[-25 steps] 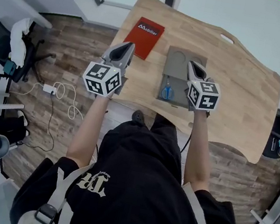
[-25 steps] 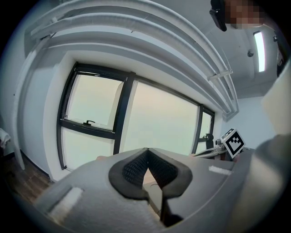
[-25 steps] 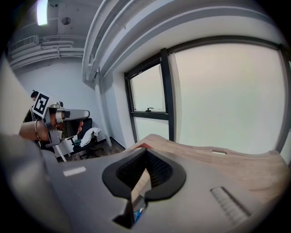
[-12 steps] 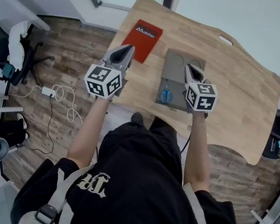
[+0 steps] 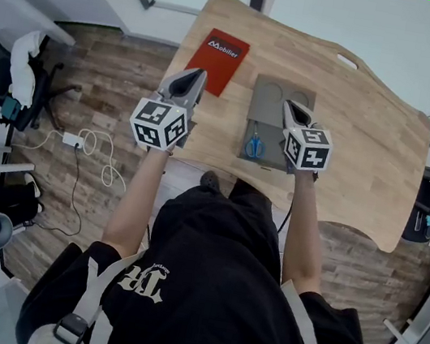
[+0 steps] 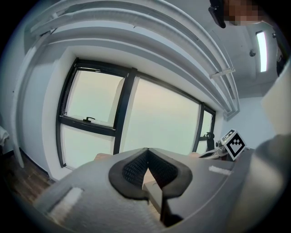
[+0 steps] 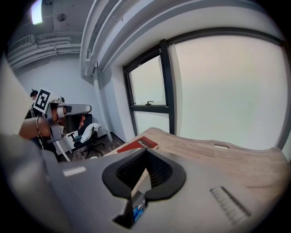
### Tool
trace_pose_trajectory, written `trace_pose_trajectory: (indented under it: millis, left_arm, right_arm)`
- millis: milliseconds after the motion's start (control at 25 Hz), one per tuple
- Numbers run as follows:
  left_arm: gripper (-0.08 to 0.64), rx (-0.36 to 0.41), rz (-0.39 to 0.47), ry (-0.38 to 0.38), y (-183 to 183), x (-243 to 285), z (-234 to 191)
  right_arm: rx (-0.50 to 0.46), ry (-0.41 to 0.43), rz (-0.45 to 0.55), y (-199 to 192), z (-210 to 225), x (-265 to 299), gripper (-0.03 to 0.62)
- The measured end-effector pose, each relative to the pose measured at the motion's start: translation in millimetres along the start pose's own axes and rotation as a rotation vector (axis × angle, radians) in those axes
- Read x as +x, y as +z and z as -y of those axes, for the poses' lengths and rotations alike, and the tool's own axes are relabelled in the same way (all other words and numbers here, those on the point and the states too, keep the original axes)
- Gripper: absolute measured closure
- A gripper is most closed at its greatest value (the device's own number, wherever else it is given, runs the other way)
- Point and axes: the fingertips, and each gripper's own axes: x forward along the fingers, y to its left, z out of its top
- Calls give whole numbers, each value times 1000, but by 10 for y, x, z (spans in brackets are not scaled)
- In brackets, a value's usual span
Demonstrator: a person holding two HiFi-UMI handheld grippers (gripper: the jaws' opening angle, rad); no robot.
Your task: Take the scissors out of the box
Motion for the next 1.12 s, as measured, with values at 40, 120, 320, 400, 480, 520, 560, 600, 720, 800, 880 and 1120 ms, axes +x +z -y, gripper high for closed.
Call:
trace_pose_trajectory:
  millis: [40,120,320,400,480,520,560,600,720,800,880,1120]
  left_arm:
    - [560,0,-1,0,-14,4,-3]
    - [560,-1,-4,-2,-48,17,0]
    - [560,-3,-23,-14,-168,59,46]
    - [560,-3,-30,-23,-229,68,67]
    - [560,-1,-36,-32,-299,76,90]
    - [560,1,-38,-37,-338,78,102]
    - [560,3,-41,-40,-382,80,112]
    - [560,3,-45,-42,-431,82,119]
    - [560,-4,-63,-50,-592,94,133]
    - [560,-12,-76,-55,-695,96,141]
    - [560,-19,-92,-58,-795,94,145]
    - [560,-22,-122,-64,-1049,94,170]
  right_arm:
    - [1,-1,-4,-21,0,8,588]
    - [3,0,-14,-64,-2,24,588]
    - [9,3,-53,-224,-12,73,588]
    - [16,6,-73,-321,-28,107,588]
    - [18,13,-103,-449,-56,152,588]
    - [17,16,-120,-524,-74,175,588]
    - [16,19,-137,-603,-91,196,588]
    - [16,23,-154,-685,-107,217,586]
    - [15,36,-212,-957,-160,280,586]
    - [12,42,-258,-1163,-193,320,586]
    - [15,45,-303,-1376,-220,353,586]
    - [19,73,-426,-1914,-290,412,528]
